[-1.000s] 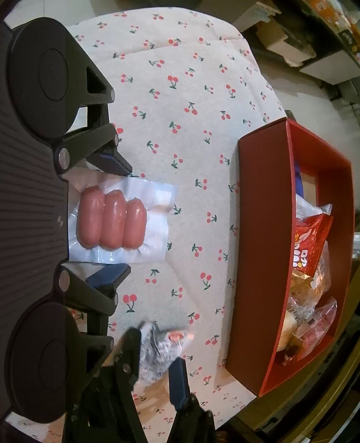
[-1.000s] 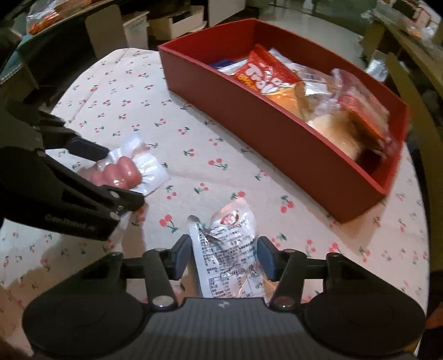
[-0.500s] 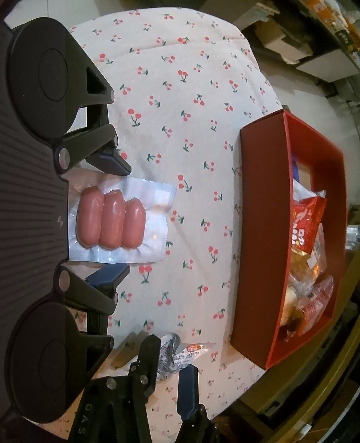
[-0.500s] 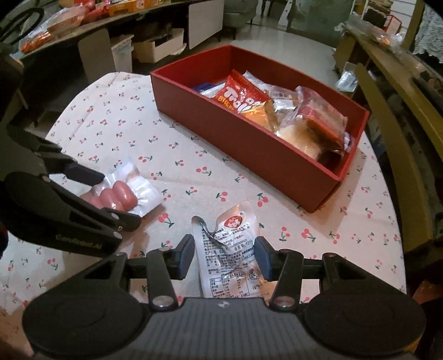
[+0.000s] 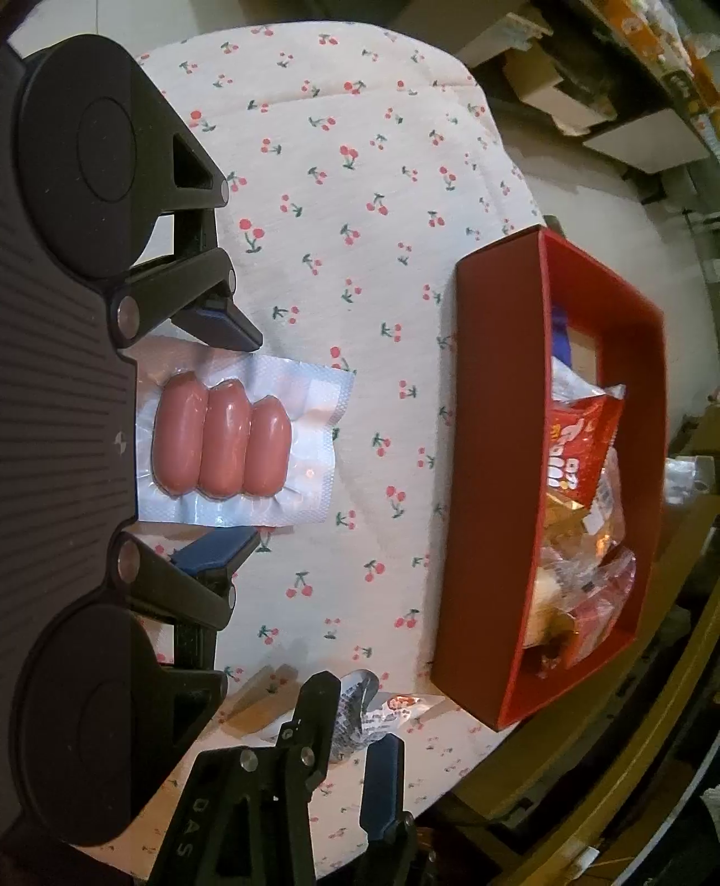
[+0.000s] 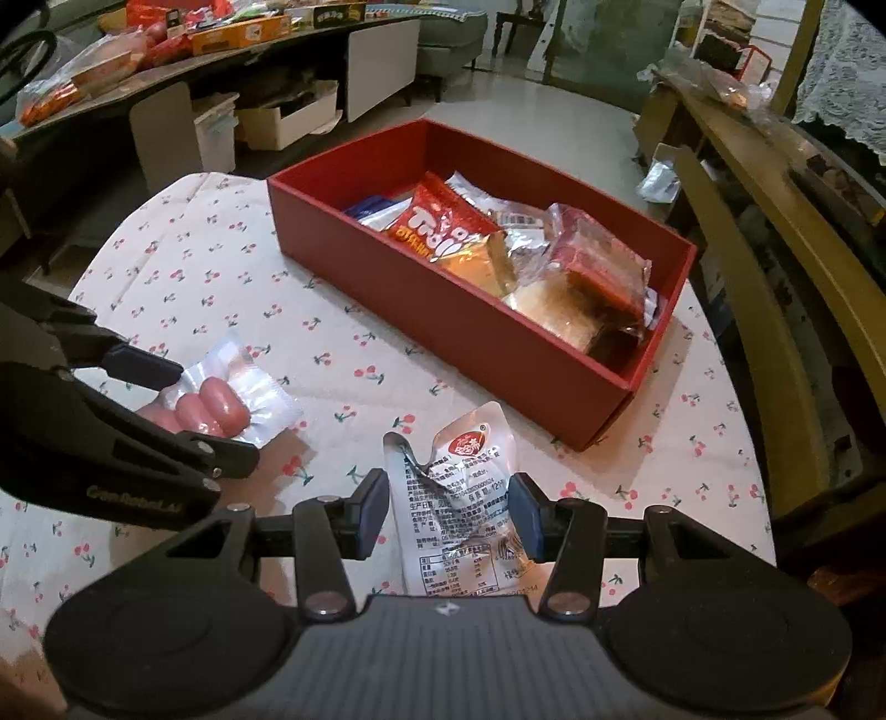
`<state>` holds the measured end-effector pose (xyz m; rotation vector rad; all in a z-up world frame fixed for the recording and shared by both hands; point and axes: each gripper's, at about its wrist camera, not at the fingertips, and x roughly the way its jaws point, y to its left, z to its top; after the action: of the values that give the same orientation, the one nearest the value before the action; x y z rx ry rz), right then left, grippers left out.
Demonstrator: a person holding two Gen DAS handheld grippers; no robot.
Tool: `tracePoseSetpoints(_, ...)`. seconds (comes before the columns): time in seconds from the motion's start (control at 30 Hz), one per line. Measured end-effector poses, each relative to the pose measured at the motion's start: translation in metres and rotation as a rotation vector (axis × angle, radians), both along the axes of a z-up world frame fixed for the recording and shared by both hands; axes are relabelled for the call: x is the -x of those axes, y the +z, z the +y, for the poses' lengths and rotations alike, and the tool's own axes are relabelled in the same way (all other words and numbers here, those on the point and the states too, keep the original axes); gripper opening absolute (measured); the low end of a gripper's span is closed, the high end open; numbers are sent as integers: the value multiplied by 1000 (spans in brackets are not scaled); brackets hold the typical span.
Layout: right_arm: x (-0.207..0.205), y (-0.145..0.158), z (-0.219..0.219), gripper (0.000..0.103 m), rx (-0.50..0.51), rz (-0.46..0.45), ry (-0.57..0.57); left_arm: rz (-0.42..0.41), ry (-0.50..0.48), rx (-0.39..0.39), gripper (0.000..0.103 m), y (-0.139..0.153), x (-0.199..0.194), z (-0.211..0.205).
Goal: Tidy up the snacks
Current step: 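Lift the sausage pack and silver packet and carry them over the red box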
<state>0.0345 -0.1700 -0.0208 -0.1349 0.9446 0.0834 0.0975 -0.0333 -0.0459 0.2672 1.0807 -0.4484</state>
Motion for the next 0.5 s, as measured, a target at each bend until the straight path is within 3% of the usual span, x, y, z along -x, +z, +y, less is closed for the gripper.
tracePoseSetpoints(0.5,34,25,-3,68,-39,-76,-63,-41,-2,78,75,25,28,5)
